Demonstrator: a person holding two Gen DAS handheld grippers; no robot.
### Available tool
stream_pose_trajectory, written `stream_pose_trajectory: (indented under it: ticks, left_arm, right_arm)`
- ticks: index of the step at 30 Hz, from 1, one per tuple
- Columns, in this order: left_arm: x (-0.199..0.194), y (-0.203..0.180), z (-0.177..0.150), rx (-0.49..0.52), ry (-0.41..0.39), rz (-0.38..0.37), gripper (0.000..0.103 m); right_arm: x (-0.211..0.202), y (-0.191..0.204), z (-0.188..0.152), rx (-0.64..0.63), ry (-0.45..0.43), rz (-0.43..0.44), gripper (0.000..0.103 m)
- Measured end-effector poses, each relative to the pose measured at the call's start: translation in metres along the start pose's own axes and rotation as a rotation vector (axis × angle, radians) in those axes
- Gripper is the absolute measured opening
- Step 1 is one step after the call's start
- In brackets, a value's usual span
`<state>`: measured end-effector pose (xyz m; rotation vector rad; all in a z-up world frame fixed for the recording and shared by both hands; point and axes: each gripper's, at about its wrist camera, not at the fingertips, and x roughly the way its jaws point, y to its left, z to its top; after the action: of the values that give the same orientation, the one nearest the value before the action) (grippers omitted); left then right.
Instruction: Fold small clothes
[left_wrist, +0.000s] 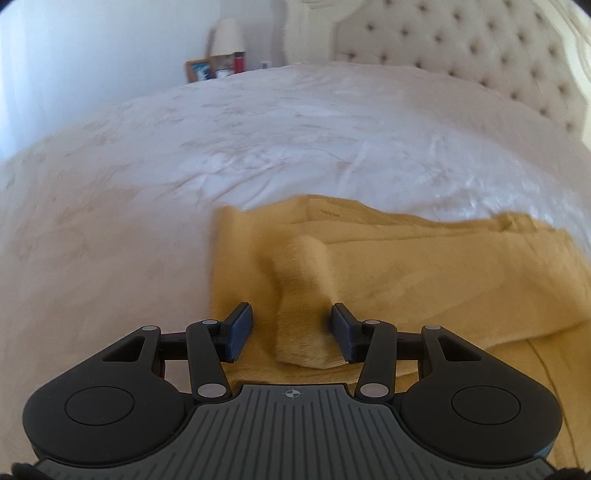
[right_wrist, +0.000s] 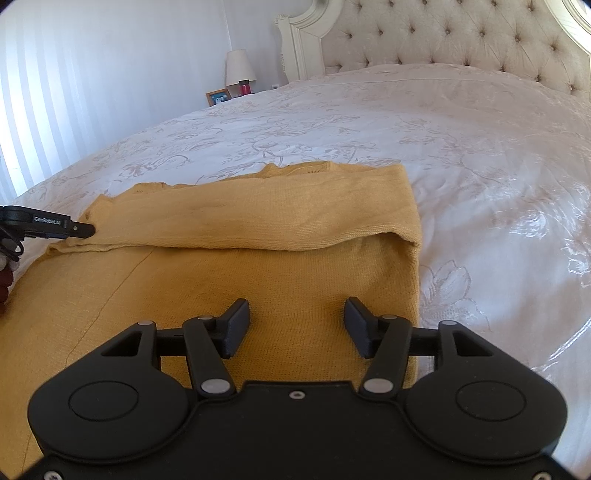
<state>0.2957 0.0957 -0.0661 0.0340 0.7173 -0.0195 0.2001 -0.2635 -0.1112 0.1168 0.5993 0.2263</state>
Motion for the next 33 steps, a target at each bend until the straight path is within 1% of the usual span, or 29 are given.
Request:
stream_pose_trajectory:
  ticks: [1,3,4,5,7,8,11,13,15,17,19,21,22,24,26,27,28,29,30,32,33]
  left_arm:
    - [0.001,-0.004,0.0,0.024,0.002,-0.002,0.046]
    - [0.002,-0.011,0.0,0.061,0.004,0.002,0.042]
    - [0.003,-0.014,0.0,0.077,0.005,0.0,0.032]
    - [0.004,-0.017,0.0,0.097,0.006,-0.004,0.02]
    - [0.001,-0.025,-0.001,0.149,-0.004,-0.011,0.01]
    - [-0.002,-0.029,-0.002,0.178,-0.018,-0.01,0.01]
    - [-0.017,-0.039,-0.006,0.26,-0.096,0.032,0.01]
    - [-0.025,-0.038,-0.008,0.28,-0.138,0.079,0.013]
    - [-0.024,-0.033,-0.009,0.28,-0.135,0.135,0.014]
    - [-0.017,-0.025,-0.007,0.27,-0.094,0.199,0.014]
    - [-0.012,-0.015,-0.005,0.225,-0.066,0.23,0.014]
    - [-0.012,-0.005,-0.002,0.165,-0.055,0.233,0.017]
    - [-0.013,-0.004,-0.001,0.153,-0.059,0.227,0.017]
    - [-0.014,-0.008,-0.001,0.164,-0.073,0.206,0.018]
    - [-0.014,-0.015,-0.001,0.191,-0.083,0.176,0.026]
    - [-0.011,-0.018,-0.001,0.204,-0.079,0.165,0.028]
    - [-0.006,-0.02,-0.002,0.213,-0.064,0.161,0.031]
    - [0.001,-0.022,-0.004,0.221,-0.032,0.159,0.034]
    - [0.009,-0.023,-0.006,0.227,0.003,0.161,0.035]
    - [0.013,-0.022,-0.009,0.224,-0.011,0.173,0.039]
    - [0.012,-0.023,-0.008,0.219,-0.008,0.178,0.039]
  right_arm:
    - [0.0,0.0,0.0,0.0,0.0,0.001,0.063]
    - [0.0,0.001,0.0,-0.005,0.001,0.007,0.064]
    - [0.0,0.002,0.0,-0.008,0.002,0.007,0.064]
    - [0.001,0.003,-0.001,-0.011,0.002,0.007,0.064]
    - [0.001,0.003,-0.001,-0.011,0.002,0.008,0.064]
    - [0.001,0.003,-0.001,-0.01,0.002,0.009,0.064]
    - [0.001,0.003,0.0,-0.011,0.002,0.008,0.064]
    - [0.001,0.003,0.0,-0.01,0.002,0.009,0.064]
    - [0.0,0.003,0.0,-0.011,0.002,0.008,0.064]
    - [0.0,0.003,0.0,-0.011,0.002,0.008,0.064]
    - [0.0,0.003,0.0,-0.011,0.002,0.008,0.064]
    - [0.0,0.003,-0.001,-0.01,0.002,0.008,0.064]
    - [0.0,0.003,-0.001,-0.011,0.002,0.008,0.064]
    - [0.0,0.003,-0.001,-0.011,0.002,0.008,0.065]
    - [0.0,0.003,-0.001,-0.01,0.002,0.008,0.065]
    - [0.0,0.003,-0.001,-0.01,0.002,0.008,0.065]
    - [0.0,0.003,-0.001,-0.01,0.002,0.008,0.065]
    - [0.0,0.003,-0.001,-0.01,0.002,0.008,0.065]
    - [0.0,0.003,-0.001,-0.01,0.002,0.008,0.065]
    - [0.0,0.003,0.0,-0.009,0.002,0.008,0.065]
    - [-0.001,0.003,0.0,-0.009,0.001,0.008,0.065]
